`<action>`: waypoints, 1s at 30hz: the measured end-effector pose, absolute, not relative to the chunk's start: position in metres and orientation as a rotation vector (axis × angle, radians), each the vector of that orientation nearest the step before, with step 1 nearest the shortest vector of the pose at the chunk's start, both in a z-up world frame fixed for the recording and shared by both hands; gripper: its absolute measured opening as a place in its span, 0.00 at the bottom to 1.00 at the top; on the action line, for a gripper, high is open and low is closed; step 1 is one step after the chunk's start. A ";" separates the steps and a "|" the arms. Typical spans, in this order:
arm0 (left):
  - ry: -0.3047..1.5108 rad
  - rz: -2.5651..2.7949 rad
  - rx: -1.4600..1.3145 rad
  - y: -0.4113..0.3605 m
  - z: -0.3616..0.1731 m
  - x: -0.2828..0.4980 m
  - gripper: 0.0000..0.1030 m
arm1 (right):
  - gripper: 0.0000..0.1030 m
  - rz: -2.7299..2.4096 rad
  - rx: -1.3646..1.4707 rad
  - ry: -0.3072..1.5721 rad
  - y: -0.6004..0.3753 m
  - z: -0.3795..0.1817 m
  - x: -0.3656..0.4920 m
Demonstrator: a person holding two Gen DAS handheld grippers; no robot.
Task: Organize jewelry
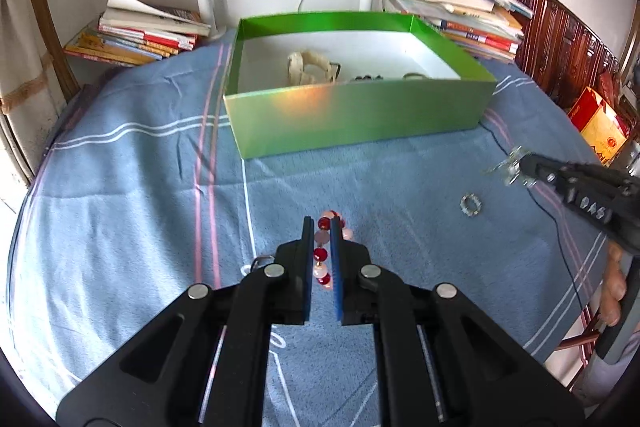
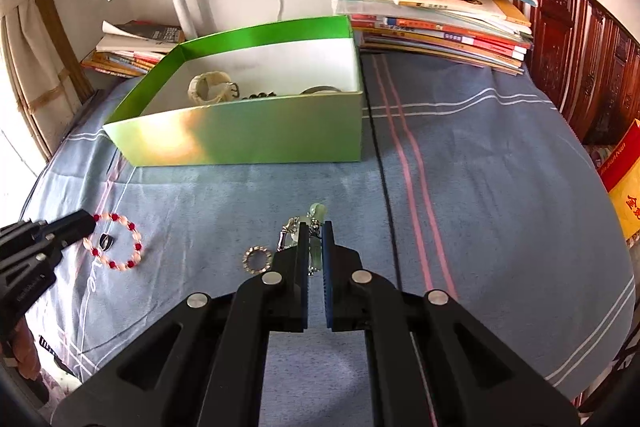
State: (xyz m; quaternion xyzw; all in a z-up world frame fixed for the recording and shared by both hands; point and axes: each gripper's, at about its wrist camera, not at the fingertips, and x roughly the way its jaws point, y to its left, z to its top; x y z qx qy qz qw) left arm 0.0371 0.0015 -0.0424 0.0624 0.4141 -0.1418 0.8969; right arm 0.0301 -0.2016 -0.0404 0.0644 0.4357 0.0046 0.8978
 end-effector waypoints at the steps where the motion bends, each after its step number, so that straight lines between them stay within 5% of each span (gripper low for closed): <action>1: 0.851 -0.294 0.128 0.001 -0.040 0.036 0.08 | 0.06 0.015 0.132 0.900 -0.200 -0.040 0.030; 16: 0.817 -0.279 0.114 0.011 -0.025 0.035 0.08 | 0.06 0.033 0.096 0.875 -0.182 -0.027 0.037; 30: 0.601 -0.250 0.175 0.005 0.071 0.097 0.08 | 0.06 0.052 0.145 0.669 -0.189 0.057 0.116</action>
